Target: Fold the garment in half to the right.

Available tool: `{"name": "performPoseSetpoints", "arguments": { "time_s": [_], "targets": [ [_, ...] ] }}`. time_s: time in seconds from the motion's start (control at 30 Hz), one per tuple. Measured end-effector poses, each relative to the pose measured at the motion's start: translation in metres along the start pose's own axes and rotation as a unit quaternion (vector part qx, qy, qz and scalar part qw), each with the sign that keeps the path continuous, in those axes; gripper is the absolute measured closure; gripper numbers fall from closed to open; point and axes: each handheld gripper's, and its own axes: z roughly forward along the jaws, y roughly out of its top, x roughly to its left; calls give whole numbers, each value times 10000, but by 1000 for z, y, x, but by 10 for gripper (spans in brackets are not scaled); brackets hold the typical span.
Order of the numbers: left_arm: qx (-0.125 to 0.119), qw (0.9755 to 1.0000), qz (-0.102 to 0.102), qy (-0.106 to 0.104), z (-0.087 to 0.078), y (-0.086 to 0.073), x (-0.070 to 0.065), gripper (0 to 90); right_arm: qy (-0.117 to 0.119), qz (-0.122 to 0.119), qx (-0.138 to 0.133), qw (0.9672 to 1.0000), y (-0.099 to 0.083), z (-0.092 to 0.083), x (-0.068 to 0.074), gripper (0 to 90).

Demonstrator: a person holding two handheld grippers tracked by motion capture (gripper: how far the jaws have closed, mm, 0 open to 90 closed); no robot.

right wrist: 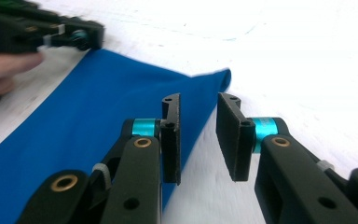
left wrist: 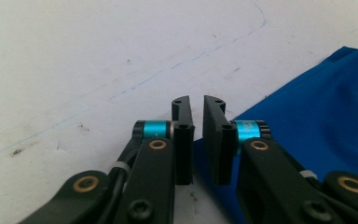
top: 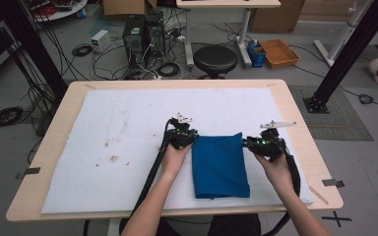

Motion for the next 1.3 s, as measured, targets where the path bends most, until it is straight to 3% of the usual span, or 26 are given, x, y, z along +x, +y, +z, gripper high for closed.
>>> {"name": "performPoseSetpoints", "arguments": {
  "time_s": [0.1,0.17,0.23,0.33,0.43,0.5,0.57,0.6,0.63,0.73,0.83,0.93,1.0,1.2,1.3],
  "targets": [
    [39,10000,50,55,1,0,-1,878,-172,9,215,9996,4,21,-1,754],
    [72,9999,62,116,1,0,-2,890,-291,-155,266,9991,3,29,-3,883],
    [88,9998,30,160,1,0,-1,895,-453,-263,255,9983,1,31,-3,900],
    [102,9998,-6,159,1,0,0,895,-498,-270,212,9982,-2,31,-7,900],
    [117,9998,-6,189,1,0,0,895,-506,-113,55,9986,-2,25,-12,900],
    [80,9998,-52,179,1,0,0,895,-327,190,-298,9988,0,17,-16,763],
    [53,9999,-61,127,0,0,0,895,-61,459,-457,9979,4,12,-18,728],
    [8,10000,-82,24,-1,0,0,894,-53,499,-465,9977,5,12,-17,709],
    [-78,9998,-113,-166,-1,1,0,893,-68,508,-398,9979,6,13,-15,697],
    [-159,9996,-43,-222,-2,2,-4,883,-1,519,-62,9986,4,26,-13,696],
    [51,9998,42,-171,2,0,-4,884,-45,240,75,9997,0,34,-7,883],
    [103,9999,19,-34,3,0,-4,895,-169,27,155,9997,-1,36,-4,891],
    [130,9999,-65,23,3,0,-3,895,-191,50,181,9996,-2,34,-5,891],
    [170,9998,-52,95,4,1,-3,896,-241,82,245,9994,-7,31,-11,884],
    [148,9998,-122,71,3,0,-2,895,-256,108,213,9994,-7,31,-14,823]
  ]
}}
